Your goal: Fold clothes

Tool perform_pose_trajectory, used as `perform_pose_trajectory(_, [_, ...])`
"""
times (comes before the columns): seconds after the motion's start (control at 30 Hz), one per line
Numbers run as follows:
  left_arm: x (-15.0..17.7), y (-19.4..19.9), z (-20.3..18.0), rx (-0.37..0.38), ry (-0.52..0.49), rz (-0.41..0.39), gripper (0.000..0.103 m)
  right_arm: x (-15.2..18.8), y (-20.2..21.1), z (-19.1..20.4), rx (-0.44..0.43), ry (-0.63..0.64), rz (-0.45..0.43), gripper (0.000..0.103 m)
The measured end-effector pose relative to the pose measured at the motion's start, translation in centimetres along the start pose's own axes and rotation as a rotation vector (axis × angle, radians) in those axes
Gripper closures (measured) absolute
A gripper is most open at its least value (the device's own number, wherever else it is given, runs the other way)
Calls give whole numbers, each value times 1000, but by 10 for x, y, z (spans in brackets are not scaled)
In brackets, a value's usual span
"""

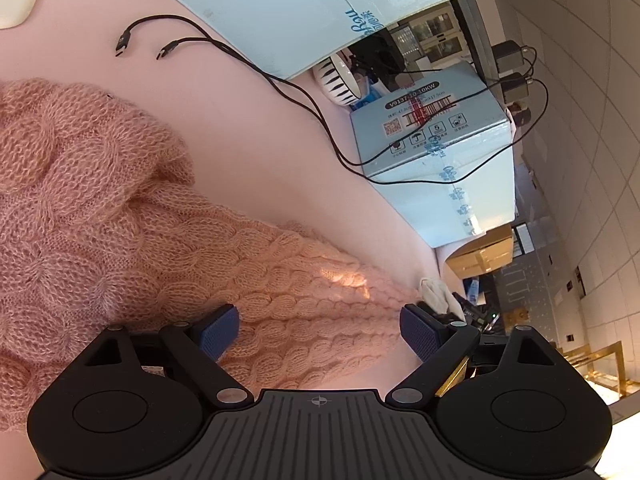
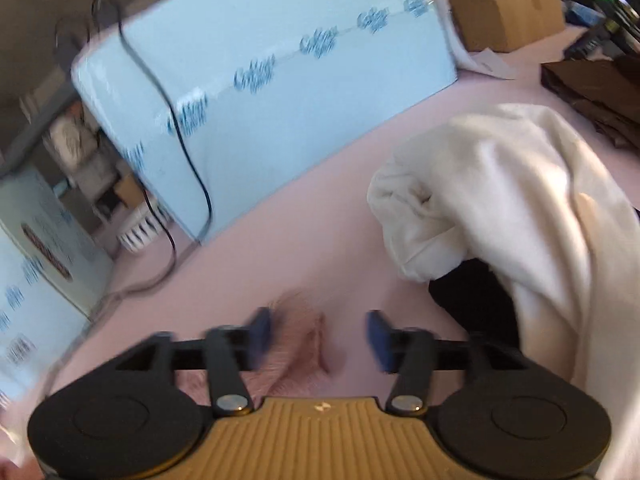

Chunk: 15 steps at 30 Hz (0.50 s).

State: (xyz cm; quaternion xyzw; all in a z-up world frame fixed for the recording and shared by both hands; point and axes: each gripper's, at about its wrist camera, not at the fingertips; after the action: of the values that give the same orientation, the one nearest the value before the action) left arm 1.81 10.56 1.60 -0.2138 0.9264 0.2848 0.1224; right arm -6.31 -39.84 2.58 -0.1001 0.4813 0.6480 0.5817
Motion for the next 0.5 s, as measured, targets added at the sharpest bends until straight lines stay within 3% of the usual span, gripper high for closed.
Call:
perform_pose_trajectory(0.1, [0, 1, -2, -9, 1, -3, 13, 0, 26, -7, -22, -52, 3, 21])
perform_pose_trajectory(0.17, [0, 0, -3, -16, -3, -5, 13, 4, 33, -12, -97, -102, 98, 19])
perform_pose_trajectory(0.23, [-1, 0, -6, -24, -9, -8, 13, 15, 20, -13, -189, -180, 294, 19])
perform_pose_trajectory(0.27, [-1, -1, -7, -27, -13, -9, 13, 17, 16, -11, -195, -193, 321, 19])
perform_pose_trajectory(0.37, [-3, -3, -7, -32, -14, -11, 13, 23, 0, 0, -175, -217, 290, 16])
perform_pose_trajectory(0.5, [-2, -3, -5, -27, -11, -15, 13, 16, -22, 13, -137, -308, 290, 4])
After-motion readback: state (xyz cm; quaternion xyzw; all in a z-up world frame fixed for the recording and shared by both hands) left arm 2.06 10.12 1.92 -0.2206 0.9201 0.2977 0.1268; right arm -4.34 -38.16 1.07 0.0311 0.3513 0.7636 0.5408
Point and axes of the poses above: each gripper's, at about its wrist camera, not at the fingertips, and y roughly against the way its jaws point, z to its left, x to its underside, and after that the axes turned 4 degrees about -z, right-handed
